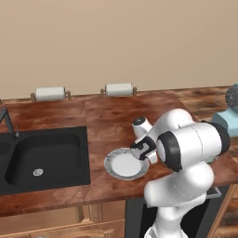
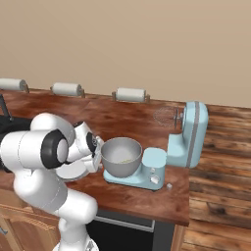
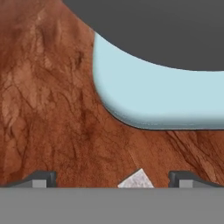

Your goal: Add butter and sugar cubes to the stand mixer bowl and then turn on the stand mixer to begin making frosting.

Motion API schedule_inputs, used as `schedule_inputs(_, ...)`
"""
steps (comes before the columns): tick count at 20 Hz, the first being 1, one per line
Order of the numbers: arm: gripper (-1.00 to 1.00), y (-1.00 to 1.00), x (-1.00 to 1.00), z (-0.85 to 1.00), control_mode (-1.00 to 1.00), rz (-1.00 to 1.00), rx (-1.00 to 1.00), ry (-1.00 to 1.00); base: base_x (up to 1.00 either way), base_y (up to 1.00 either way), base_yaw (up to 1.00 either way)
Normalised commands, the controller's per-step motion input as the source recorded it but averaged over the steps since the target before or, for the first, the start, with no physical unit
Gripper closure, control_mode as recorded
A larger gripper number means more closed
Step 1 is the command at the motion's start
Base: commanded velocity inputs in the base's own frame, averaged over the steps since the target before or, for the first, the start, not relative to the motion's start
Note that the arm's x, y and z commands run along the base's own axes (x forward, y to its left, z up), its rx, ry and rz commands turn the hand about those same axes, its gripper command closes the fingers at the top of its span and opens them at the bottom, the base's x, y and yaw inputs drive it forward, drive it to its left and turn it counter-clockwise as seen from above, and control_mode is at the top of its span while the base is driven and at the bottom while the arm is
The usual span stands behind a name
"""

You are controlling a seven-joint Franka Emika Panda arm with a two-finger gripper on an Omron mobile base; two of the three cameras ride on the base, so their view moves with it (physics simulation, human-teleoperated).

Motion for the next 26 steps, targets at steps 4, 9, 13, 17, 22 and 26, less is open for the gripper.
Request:
schedule_inputs(4,-1.0,0.0,-0.04,-0.31,-1.0,0.0,0.0,0.0,0.0,0.0,0.0)
schedule_inputs(9,-1.0,0.01,-0.04,-0.36,-1.0,0.0,0.0,0.0,0.0,0.0,0.0)
schedule_inputs(13,-1.0,0.05,0.0,-0.37,-1.0,0.0,0.0,0.0,0.0,0.0,0.0)
schedule_inputs(17,-1.0,0.06,-0.01,-0.4,-1.0,0.0,0.0,0.0,0.0,0.0,0.0)
schedule_inputs(22,-1.0,0.08,-0.03,-0.44,-1.0,0.0,0.0,0.0,0.0,0.0,0.0)
schedule_inputs(26,-1.0,0.11,-0.05,-0.5,-1.0,0.0,0.0,0.0,0.0,0.0,0.0)
